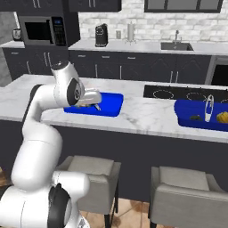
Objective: Gather the squashs from the fridge and place them on a tray on the dining counter. Then gather the chicken drumstick and steak from the fridge and place them on the other tray.
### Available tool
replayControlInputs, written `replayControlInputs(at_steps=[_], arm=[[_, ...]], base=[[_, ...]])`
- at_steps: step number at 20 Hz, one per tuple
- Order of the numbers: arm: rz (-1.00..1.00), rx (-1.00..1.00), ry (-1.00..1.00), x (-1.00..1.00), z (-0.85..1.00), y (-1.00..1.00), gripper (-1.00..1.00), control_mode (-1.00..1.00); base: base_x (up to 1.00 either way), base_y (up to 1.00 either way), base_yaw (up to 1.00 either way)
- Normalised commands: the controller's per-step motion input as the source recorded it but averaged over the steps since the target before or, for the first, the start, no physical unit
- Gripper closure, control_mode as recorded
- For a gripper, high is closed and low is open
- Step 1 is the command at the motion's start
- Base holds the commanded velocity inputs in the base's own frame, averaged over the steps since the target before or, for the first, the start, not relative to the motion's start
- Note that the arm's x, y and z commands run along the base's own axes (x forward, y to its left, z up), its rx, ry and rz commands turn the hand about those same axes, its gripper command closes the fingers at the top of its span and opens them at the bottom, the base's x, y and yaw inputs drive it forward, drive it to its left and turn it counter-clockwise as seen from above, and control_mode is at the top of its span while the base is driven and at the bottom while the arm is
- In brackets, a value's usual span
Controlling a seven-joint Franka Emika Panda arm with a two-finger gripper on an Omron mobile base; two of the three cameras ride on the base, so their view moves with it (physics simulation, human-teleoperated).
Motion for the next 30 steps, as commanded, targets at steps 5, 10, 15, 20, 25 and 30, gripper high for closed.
replayControlInputs(at_steps=[5, 10, 15, 20, 25, 30], arm=[[0.03, 0.00, 0.06, 0.62, -0.34, 0.00, 1.00, -1.00], [0.03, 0.00, 0.00, 0.62, -0.42, 0.00, 1.00, -1.00], [0.00, 0.00, -0.04, 0.48, -0.37, -0.02, 1.00, -1.00], [0.01, 0.00, 0.00, 0.46, -0.23, -0.02, 1.00, -1.00], [0.02, 0.00, 0.00, 0.50, -0.19, -0.06, 1.00, -1.00], [0.02, 0.00, 0.04, 0.54, -0.14, -0.06, 1.00, -1.00]], base=[[0.00, 0.00, 0.00], [0.00, 0.00, 0.00], [0.00, 0.00, 0.00], [0.00, 0.00, 0.00], [0.00, 0.00, 0.00], [0.00, 0.00, 0.00]])
